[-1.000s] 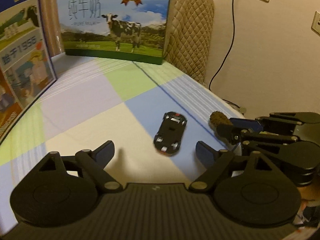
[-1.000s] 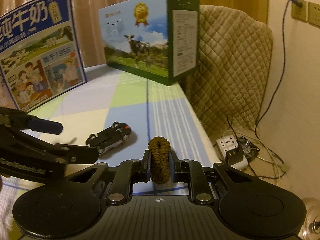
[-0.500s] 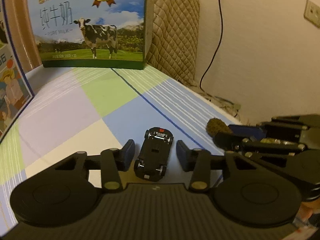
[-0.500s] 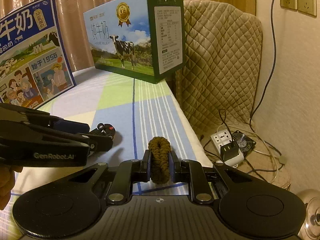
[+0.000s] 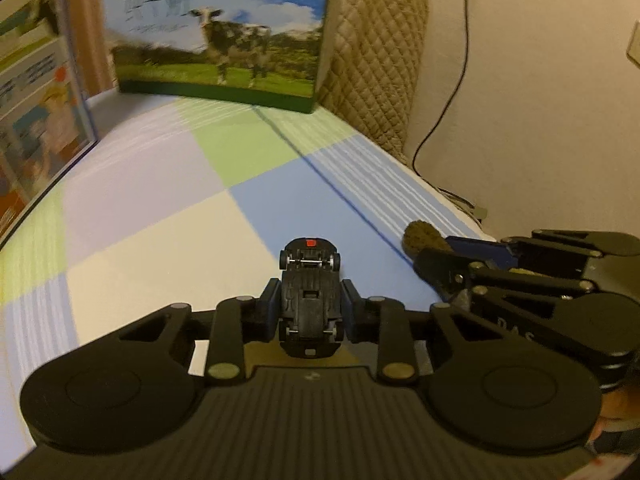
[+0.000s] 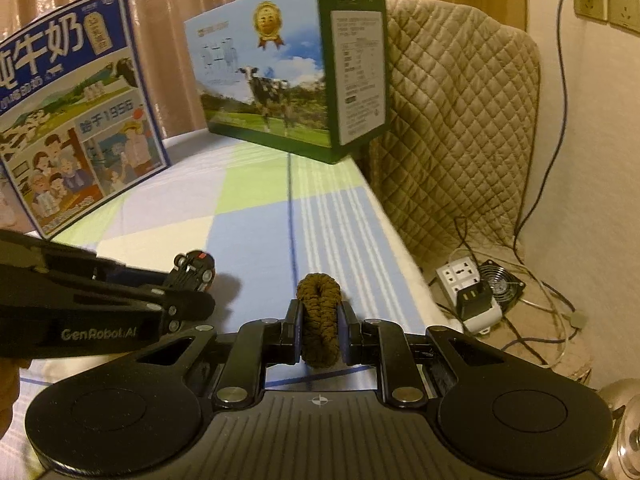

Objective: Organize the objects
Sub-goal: 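Grasp the black toy car with the left tool while the right tool holds the ring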

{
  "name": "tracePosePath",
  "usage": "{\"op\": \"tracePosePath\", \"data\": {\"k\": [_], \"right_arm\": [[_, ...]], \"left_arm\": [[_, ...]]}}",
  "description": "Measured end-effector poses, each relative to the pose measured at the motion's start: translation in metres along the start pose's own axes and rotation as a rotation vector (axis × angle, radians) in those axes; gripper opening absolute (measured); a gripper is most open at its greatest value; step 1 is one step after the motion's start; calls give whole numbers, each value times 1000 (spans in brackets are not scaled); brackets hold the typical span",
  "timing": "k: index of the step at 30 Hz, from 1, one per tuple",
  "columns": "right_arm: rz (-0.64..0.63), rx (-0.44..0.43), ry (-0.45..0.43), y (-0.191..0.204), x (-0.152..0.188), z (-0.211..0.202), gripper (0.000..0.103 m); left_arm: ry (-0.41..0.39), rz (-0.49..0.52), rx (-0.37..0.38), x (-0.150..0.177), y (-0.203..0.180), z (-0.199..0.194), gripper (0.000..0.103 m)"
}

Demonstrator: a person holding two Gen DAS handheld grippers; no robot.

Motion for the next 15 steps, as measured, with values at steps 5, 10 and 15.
{"op": "tracePosePath", "data": {"k": [5,10,15], "right_arm": [[-7,-36,3,11,1,-8,14],[-18,-68,16,26,4,-26,14],[-43,-106,27,48,14,-61,14]], "left_arm": [[6,-60,-45,12,4,-30,26],[1,-130,-81,25,8,-69,26],[-6,-187,-115,44,1,-116,26]]}}
Point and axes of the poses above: each gripper's, at about its wrist camera, not at the fingertips, and z roughly the way its jaws point, y to its left, x to its underside, the point moved 2 cm from there along z, roughly the way its jaws point, and after that the axes turned 10 degrees about z, right-handed, at the moved point
